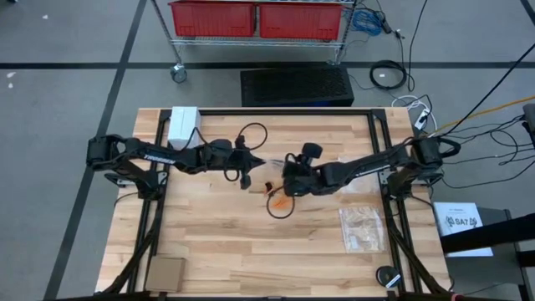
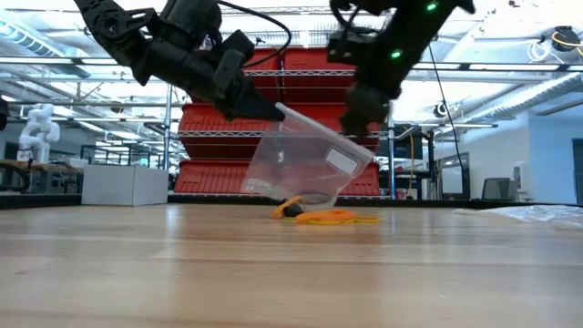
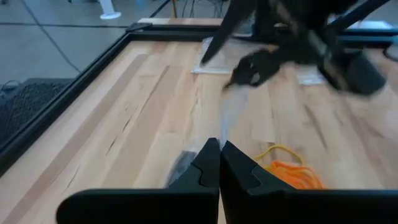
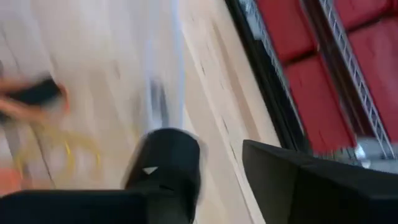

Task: Sort rubber bands
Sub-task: Put the black rubber band into the top left transparent zip bag

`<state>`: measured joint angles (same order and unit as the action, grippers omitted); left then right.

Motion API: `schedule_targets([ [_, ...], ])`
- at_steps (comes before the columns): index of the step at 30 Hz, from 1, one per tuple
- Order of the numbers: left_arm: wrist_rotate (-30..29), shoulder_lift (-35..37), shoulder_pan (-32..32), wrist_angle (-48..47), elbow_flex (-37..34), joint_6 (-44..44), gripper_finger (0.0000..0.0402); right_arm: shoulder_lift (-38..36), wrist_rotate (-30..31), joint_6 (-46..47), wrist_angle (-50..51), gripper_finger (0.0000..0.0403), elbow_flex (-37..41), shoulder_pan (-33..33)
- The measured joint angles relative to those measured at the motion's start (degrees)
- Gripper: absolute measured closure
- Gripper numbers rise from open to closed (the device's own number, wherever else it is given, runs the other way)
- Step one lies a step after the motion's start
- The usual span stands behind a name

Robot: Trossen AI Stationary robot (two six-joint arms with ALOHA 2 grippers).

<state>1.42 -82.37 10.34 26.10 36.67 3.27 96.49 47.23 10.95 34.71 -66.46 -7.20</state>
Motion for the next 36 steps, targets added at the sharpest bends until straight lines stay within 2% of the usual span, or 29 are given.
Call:
schedule_targets([
  [4,-0.22,0.00,0.08,-0.22,0.00,0.02,0.0401,-2.95,-4.38,8.10,12.61,0.0344,0.01,1.18],
  [6,-0.25,0.00,0.08,-0.22,0.00,0.07,0.0401,-3.63,-5.92,9.40,14.89,0.0384,1.10,1.87],
  [8,-0.25,0.00,0.08,-0.25,0.00,0.37,0.0401,-3.85,-9.04,9.09,14.10,0.0394,3.38,3.27],
  [11,-0.42,0.00,0.09,-0.82,0.00,0.68,0.0401,-3.89,-17.23,7.21,6.57,0.0400,9.05,6.60],
  [16,-0.79,0.00,0.45,-1.50,0.00,1.68,0.0401,-3.87,-31.55,3.97,-14.00,0.0401,19.53,11.85],
  [20,-0.84,0.00,1.28,-1.42,0.00,2.13,0.0401,-3.87,-33.74,4.34,-20.61,0.0398,23.93,15.45],
  [26,-0.81,0.00,2.46,-1.61,0.00,3.76,0.0401,-3.92,-34.22,4.49,-21.57,0.0359,24.72,18.46],
  [30,-0.77,0.00,3.51,-1.85,0.00,5.36,0.0401,-3.89,-34.40,3.10,-23.49,0.0302,24.59,18.94],
  [36,0.38,0.00,5.66,-2.29,0.00,6.69,0.0401,-4.17,-35.38,1.54,-20.47,0.0208,21.22,20.09],
])
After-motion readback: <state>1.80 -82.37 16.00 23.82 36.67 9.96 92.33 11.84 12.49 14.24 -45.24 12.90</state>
